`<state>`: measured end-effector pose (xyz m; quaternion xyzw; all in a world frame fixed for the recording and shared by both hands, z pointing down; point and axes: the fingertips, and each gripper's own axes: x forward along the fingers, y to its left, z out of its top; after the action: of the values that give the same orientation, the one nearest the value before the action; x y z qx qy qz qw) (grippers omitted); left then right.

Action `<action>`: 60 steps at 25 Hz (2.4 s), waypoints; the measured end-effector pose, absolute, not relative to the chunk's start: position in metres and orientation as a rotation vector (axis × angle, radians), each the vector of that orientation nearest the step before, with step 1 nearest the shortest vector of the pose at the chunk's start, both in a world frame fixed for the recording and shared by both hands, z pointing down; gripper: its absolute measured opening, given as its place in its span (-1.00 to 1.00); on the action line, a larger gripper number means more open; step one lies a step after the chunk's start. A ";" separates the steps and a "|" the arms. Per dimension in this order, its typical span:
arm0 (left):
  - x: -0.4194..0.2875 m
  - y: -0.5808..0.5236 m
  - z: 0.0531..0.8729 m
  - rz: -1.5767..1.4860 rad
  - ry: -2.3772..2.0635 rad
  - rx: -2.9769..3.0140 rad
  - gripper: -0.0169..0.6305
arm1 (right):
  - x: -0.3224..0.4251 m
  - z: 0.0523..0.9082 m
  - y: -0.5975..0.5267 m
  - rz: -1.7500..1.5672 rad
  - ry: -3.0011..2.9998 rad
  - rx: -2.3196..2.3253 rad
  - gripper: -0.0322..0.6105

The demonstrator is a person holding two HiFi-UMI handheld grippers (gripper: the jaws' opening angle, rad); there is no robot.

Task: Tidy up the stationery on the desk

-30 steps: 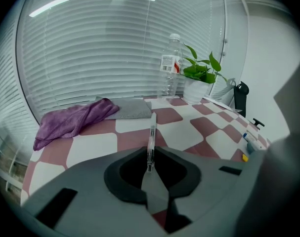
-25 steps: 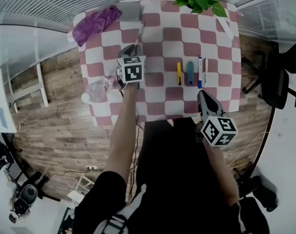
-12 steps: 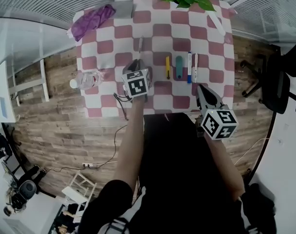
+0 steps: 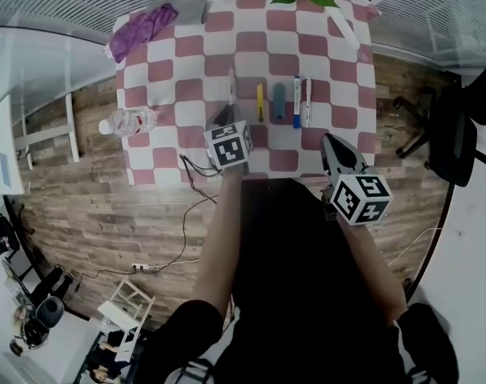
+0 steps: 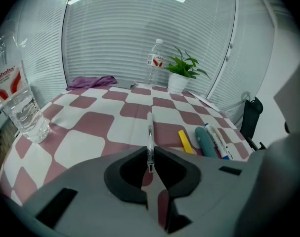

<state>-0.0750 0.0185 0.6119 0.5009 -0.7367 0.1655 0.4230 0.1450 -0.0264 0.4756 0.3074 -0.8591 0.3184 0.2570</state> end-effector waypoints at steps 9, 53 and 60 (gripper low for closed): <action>-0.043 0.033 0.615 0.430 -1.840 1.258 -0.74 | 0.166 0.478 -0.022 0.875 -2.343 0.821 -0.83; -0.037 0.010 0.307 0.147 -2.096 1.843 -0.84 | 0.118 0.301 -0.077 0.375 -2.917 0.374 -0.83; -0.024 0.012 0.272 0.123 -2.084 1.933 -0.84 | 0.111 0.278 -0.076 0.303 -2.939 0.374 -0.84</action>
<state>-0.0243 0.0122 0.2724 0.6719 -0.7245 0.0426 0.1479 0.1109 -0.0758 0.2784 0.1251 -0.9836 0.1014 0.0817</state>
